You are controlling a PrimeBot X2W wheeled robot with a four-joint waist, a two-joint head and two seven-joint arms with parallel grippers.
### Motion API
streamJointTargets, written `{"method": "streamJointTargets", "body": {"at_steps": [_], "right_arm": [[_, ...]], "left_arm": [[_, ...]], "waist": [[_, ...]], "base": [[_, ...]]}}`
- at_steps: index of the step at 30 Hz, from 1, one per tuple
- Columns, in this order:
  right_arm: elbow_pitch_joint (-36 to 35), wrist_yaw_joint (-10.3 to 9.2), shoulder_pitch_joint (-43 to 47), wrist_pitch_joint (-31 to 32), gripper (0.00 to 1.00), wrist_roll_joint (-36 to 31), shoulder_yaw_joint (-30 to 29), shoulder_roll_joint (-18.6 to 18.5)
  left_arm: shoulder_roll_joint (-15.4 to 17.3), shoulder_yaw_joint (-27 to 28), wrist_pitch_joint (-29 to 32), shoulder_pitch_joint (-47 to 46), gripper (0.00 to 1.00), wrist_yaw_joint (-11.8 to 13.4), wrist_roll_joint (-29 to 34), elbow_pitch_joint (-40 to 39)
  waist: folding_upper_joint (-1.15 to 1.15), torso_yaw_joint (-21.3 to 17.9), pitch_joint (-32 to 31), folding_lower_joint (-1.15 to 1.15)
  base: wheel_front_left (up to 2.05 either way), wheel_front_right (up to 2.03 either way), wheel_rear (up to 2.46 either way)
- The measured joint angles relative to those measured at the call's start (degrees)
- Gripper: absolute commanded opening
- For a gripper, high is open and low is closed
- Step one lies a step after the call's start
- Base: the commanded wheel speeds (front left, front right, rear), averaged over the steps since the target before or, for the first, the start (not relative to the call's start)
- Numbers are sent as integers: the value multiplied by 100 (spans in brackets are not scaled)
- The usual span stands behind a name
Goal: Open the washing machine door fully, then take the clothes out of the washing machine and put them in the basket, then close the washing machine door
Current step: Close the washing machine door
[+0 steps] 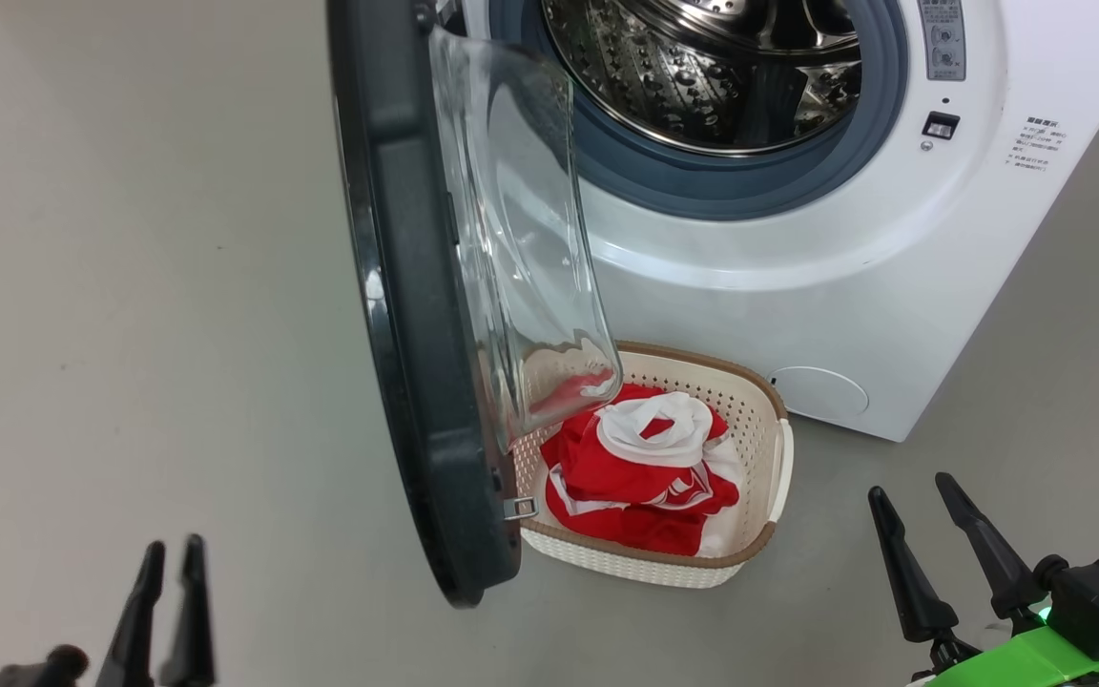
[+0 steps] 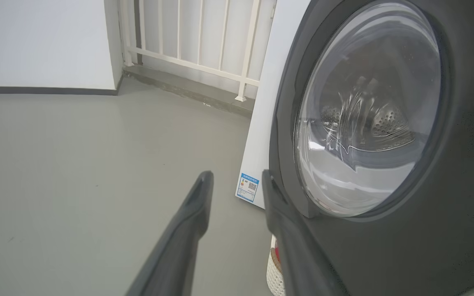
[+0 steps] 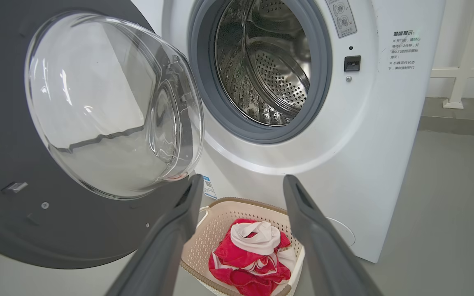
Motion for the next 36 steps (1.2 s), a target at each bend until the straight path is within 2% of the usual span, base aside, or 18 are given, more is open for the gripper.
{"method": "streamJointTargets", "body": {"at_steps": [2,3,6,7,15,19,22,28,32,36], "right_arm": [[3,0,1,0,100,0,1,2],[4,0,1,0,100,0,3,8],[10,0,2,0,100,0,16,26],[13,0,2,0,100,0,23,27],[14,0,2,0,100,0,36,44],[14,0,2,0,100,0,36,53],[14,0,1,0,100,0,30,56],[13,0,-1,0,100,-2,22,60],[12,0,-3,0,100,-8,7,63],[10,0,-5,0,100,-8,4,64]], "left_arm": [[55,-36,0,-45,7,0,-336,5],[103,-63,0,-90,0,0,-553,14],[332,-204,0,-277,0,0,-1340,60],[553,-367,-1,-385,0,0,-1816,71],[1627,-1415,-16,-720,0,0,-3932,-105],[2116,-1976,-16,-859,0,0,-4758,-452],[2362,-2379,-16,-918,0,0,-5344,-780],[2840,-3198,-16,-988,0,0,-5984,-1454],[3016,-3609,-16,-1128,0,0,-6201,-1755],[3122,-3791,-18,-1262,0,1,-6296,-1867]], "waist": [[0,1,-12,0],[0,-1,-16,0],[0,-16,-10,0],[0,-32,1,0],[0,-143,71,0],[0,-215,132,0],[0,-269,176,0],[0,-364,239,0],[1,-401,268,0],[0,-433,303,0]], "base": [[0,0,0],[0,0,0],[0,0,0],[0,0,0],[0,0,0],[0,0,0],[0,0,0],[0,0,0],[0,0,0],[0,0,0]]}}
